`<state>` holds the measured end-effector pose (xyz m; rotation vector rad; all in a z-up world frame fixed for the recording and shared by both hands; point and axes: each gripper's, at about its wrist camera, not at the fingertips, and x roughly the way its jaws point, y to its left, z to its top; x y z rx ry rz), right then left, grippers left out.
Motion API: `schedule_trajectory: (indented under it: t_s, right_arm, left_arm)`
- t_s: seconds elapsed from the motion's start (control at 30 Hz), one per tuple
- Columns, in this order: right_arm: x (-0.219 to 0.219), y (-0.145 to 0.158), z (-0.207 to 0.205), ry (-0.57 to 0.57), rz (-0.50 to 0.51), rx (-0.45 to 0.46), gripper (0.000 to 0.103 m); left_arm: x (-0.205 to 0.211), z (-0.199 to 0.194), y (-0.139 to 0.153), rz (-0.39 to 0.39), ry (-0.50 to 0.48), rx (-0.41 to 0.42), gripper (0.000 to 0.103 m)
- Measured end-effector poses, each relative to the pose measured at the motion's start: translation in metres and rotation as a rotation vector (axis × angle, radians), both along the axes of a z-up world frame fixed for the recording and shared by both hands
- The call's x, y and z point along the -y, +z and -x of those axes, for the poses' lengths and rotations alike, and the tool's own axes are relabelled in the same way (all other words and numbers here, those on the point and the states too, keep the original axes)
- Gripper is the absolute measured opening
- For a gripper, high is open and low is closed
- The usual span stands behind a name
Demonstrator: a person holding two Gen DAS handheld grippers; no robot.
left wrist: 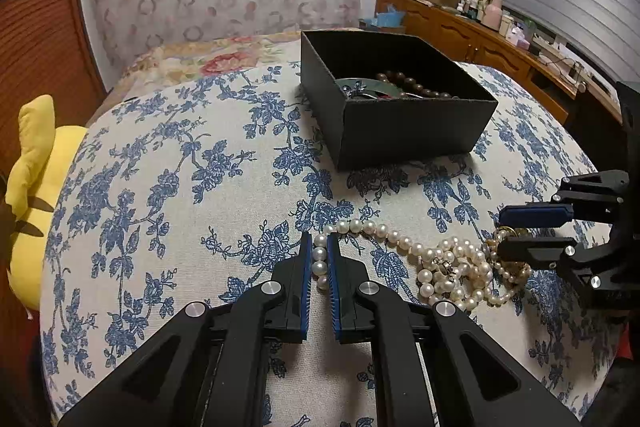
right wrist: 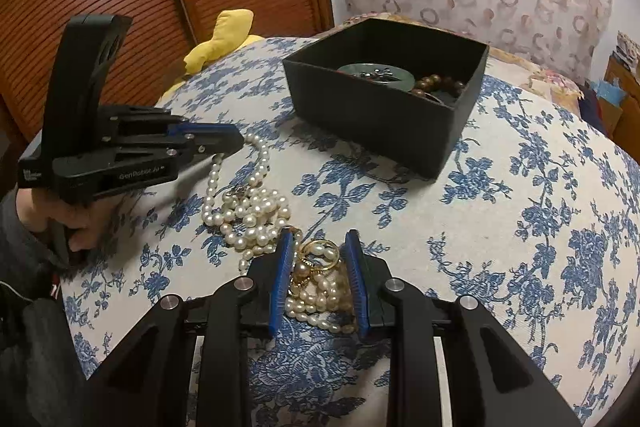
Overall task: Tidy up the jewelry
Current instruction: 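Grasp a pearl strand with the left tool while the right tool grasps the gold ring, then lift the pearl strand and ring over the black box and release both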
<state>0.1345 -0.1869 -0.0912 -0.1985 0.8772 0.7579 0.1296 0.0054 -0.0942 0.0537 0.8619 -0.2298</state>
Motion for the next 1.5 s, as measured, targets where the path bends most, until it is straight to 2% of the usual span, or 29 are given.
schedule_trajectory:
  t_s: [0.2,0.47,0.57,0.77,0.93,1.27,1.5]
  right_arm:
    - [0.003,0.003,0.002,-0.004,-0.006,0.016,0.023]
    - [0.021,0.023,-0.004,-0.051,-0.053,0.056,0.022]
    - [0.027,0.030,-0.007,-0.059,-0.066,0.069,0.022]
    - [0.030,0.045,-0.012,-0.065,-0.084,0.101,0.022]
    - [0.030,0.059,-0.016,-0.065,-0.094,0.132,0.022]
    - [0.025,0.088,-0.032,-0.048,-0.118,0.204,0.022]
    - [0.017,0.097,-0.051,-0.051,-0.116,0.225,0.022]
  left_arm:
    - [0.000,0.000,0.000,-0.002,0.000,0.000,0.007]
    - [0.007,-0.004,0.001,-0.033,-0.017,0.003,0.006]
    - [0.007,-0.003,0.008,-0.005,-0.018,0.019,0.006]
    - [0.010,0.005,0.051,0.065,-0.034,0.117,0.006]
    - [0.016,0.008,0.087,0.089,-0.063,0.186,0.006]
    - [0.023,0.007,0.138,0.104,-0.078,0.297,0.006]
    - [0.027,0.001,0.174,0.099,-0.079,0.367,0.006]
